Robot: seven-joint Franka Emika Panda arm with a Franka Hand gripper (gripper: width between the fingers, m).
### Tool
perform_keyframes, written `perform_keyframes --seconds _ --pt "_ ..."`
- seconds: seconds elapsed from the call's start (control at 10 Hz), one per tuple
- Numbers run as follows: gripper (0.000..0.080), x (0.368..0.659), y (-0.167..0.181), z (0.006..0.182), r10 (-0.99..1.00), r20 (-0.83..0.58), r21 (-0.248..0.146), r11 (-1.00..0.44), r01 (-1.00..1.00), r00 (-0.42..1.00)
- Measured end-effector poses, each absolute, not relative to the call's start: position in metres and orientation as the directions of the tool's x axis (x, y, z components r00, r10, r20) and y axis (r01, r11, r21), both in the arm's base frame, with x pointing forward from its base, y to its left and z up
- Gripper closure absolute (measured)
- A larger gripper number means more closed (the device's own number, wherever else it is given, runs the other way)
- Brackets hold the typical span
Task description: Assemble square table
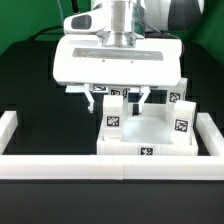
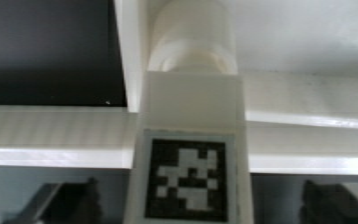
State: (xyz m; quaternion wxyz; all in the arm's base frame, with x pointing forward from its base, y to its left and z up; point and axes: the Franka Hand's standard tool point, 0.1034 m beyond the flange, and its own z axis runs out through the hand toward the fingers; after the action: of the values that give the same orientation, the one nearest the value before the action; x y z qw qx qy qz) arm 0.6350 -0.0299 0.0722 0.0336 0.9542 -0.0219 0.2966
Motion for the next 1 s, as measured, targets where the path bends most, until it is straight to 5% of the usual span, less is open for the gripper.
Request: perform_keyframes --seconds 0.5,1.0 --pt "0.0154 0.636 -0.033 0.075 -0.025 0.566 0.051 -0.997 -0.065 0.824" --pt "0.0151 0.642 -0.036 0.103 -0.037 0.563 0.03 -0.997 -0.066 0.826"
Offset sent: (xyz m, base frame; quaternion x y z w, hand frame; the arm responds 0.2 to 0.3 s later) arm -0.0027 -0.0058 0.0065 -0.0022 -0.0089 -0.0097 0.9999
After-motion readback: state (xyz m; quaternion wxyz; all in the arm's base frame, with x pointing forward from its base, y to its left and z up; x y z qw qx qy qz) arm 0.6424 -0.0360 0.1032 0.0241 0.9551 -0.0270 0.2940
